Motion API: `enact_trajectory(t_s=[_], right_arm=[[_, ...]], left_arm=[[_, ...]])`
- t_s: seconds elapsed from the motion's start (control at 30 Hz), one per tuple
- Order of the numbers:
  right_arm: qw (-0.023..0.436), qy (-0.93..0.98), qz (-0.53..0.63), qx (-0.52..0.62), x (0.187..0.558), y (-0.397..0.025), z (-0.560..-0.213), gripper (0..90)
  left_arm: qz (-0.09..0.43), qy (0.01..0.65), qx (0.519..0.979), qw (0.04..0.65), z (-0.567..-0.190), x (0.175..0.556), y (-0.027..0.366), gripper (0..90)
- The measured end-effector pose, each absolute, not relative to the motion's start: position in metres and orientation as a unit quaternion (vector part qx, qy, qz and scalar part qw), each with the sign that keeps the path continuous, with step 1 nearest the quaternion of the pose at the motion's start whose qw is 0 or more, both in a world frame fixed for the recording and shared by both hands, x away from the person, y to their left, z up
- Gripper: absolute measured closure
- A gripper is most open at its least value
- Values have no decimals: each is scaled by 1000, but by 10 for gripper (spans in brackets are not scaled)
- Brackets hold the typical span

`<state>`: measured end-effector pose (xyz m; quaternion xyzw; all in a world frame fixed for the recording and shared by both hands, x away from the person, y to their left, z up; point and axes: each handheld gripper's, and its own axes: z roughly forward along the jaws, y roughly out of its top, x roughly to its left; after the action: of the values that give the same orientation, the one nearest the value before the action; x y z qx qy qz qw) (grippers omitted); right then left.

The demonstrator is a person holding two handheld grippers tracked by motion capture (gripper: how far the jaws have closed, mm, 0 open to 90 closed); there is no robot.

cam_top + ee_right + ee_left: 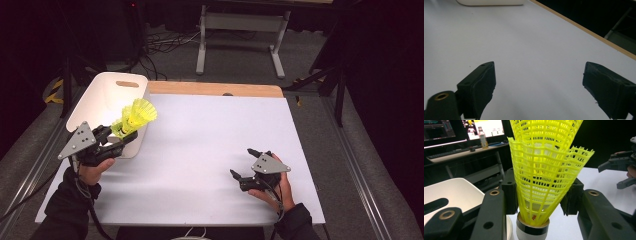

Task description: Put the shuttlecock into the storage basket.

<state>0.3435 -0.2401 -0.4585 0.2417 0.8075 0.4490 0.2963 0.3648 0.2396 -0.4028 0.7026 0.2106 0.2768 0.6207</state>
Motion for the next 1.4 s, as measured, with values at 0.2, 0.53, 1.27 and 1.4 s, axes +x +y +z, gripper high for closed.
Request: enact_trajectory(t_s=[0.2, 0.53, 1.27, 1.4], right_arm=[[295, 808, 448, 243, 344, -240, -459, 128], [292, 808, 448, 248, 346, -240, -460, 128], [286, 809, 445, 256, 350, -241, -462, 128], [285, 810, 445, 255, 350, -241, -462, 128]], left_arm=[[282, 217, 698, 621, -399, 364, 244, 570], [290, 229, 701, 609, -391, 365, 255, 571], [298, 273, 718, 566, -365, 389, 285, 569], [297, 275, 720, 564, -360, 394, 286, 570]])
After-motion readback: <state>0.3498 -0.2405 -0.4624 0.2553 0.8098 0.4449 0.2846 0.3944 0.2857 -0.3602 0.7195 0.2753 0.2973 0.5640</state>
